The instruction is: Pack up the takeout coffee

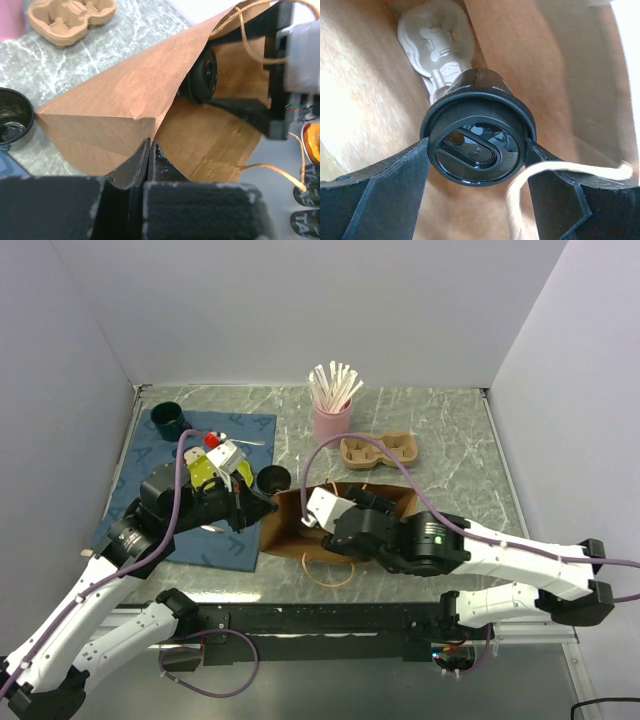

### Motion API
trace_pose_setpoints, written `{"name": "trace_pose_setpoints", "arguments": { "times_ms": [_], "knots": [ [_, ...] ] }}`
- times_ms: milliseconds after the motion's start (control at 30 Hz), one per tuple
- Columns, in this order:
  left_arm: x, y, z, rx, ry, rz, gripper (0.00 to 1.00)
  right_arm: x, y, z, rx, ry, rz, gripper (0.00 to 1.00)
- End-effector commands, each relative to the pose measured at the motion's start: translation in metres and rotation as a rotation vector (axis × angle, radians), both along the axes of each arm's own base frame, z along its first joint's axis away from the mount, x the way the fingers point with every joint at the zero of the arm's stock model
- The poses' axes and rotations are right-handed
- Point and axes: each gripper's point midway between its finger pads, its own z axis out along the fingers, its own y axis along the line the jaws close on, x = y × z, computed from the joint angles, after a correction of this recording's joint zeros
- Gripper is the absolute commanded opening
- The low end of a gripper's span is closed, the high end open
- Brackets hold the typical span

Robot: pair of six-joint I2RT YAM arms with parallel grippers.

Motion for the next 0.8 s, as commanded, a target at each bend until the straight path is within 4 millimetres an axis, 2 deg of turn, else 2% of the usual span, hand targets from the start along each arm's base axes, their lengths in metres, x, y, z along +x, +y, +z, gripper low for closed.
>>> {"name": "trace_pose_setpoints", "arguments": {
  "times_ms": [0,200,467,600,767],
  "knots": [
    [-0.009,-0.010,0.017,-0.049,-0.012,-0.076,0.01,-0.002,-0.004,0.018,0.052,-0.036,0.066,0.57],
    [-0.015,-0.021,0.018,-0.081,0.015,-0.151,0.01,-0.011,-0.013,0.010,0.014,0.010,0.102,0.57],
    [-0.025,-0.024,0.015,-0.085,-0.001,-0.220,0.01,-0.018,-0.030,-0.003,-0.066,-0.011,0.178,0.57],
    [-0.031,-0.024,0.010,-0.061,0.003,-0.261,0.01,-0.012,-0.029,0.000,-0.100,-0.055,0.193,0.57],
    [-0.034,-0.024,0.000,-0.057,0.025,-0.276,0.05,-0.015,-0.026,-0.014,-0.155,-0.028,0.238,0.56]
  ]
}}
